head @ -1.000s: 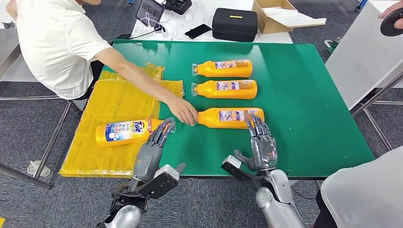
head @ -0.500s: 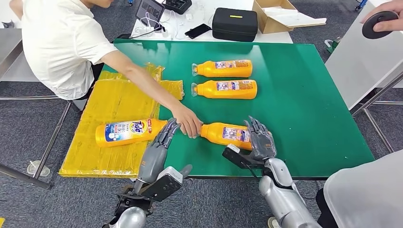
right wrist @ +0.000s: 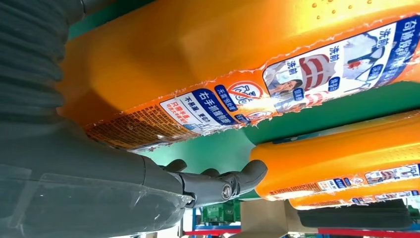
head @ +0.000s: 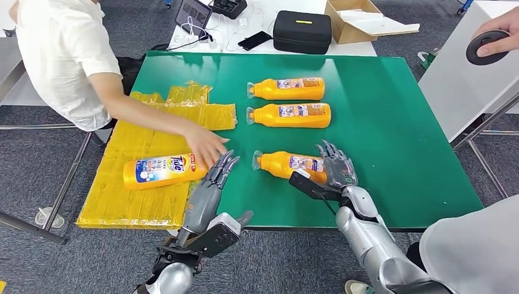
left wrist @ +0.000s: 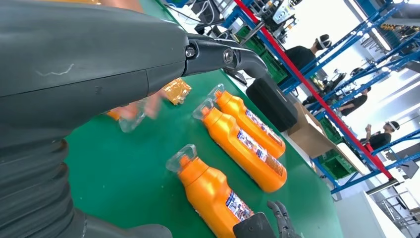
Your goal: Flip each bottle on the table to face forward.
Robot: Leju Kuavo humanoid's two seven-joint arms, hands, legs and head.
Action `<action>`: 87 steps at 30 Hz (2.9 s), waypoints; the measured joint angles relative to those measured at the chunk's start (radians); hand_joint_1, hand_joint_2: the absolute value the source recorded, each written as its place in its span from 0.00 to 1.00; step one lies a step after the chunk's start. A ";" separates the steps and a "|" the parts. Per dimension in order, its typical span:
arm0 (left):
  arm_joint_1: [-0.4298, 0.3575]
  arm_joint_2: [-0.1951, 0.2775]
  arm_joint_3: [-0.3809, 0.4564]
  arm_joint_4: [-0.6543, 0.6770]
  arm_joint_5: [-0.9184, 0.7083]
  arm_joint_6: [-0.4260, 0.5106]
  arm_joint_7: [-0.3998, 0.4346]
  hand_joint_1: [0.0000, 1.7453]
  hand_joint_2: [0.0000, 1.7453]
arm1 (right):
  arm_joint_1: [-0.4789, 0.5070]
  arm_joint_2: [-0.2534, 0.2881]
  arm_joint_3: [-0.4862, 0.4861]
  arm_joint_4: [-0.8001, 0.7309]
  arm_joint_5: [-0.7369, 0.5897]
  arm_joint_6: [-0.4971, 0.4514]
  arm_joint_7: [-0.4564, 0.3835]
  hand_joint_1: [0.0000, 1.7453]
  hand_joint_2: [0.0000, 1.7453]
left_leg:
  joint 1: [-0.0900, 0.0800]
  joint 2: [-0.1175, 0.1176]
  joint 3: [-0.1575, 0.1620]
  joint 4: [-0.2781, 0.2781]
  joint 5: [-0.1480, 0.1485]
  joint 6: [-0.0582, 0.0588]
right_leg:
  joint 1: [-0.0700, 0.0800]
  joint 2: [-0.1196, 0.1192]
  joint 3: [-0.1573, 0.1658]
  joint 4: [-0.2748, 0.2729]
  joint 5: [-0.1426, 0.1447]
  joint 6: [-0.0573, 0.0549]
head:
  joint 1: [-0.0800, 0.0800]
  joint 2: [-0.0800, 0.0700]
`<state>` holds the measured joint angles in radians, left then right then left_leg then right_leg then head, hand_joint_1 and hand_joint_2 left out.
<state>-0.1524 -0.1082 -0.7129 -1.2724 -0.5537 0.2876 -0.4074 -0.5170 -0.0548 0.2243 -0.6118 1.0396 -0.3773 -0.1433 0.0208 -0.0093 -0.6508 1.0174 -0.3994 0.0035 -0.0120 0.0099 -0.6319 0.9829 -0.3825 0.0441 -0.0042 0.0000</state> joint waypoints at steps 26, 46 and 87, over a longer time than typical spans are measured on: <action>-0.055 -0.018 -0.034 0.073 0.054 0.047 -0.046 0.00 1.00 | -0.141 -0.018 -0.026 0.149 -0.189 0.434 -0.057 1.00 1.00 | 0.000 0.006 0.022 0.000 -0.006 -0.002 | 0.001 0.006 0.017 -0.001 -0.001 -0.001 | 0.000 0.000; -0.063 -0.021 -0.048 0.090 0.067 0.053 -0.053 0.00 1.00 | -0.142 -0.024 -0.037 0.153 -0.236 0.449 -0.079 1.00 1.00 | 0.000 0.006 0.024 0.000 -0.006 -0.002 | 0.001 0.006 0.019 -0.001 -0.001 -0.002 | 0.000 0.000; 0.062 -0.075 0.128 -0.074 0.980 -0.179 0.002 0.00 1.00 | 0.244 0.137 0.206 -0.508 -0.774 0.308 -0.408 1.00 1.00 | 0.000 0.003 0.003 0.000 -0.005 -0.002 | 0.000 0.004 0.001 0.000 -0.002 -0.001 | 0.000 0.000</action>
<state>-0.0908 -0.1827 -0.5847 -1.3463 0.4267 0.1086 -0.4052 -0.2729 0.0821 0.4308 -1.1198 0.2652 -0.0690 -0.5511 0.0212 -0.0061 -0.6480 1.0172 -0.4042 0.0020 -0.0115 0.0139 -0.6305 0.9830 -0.3844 0.0428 -0.0042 0.0000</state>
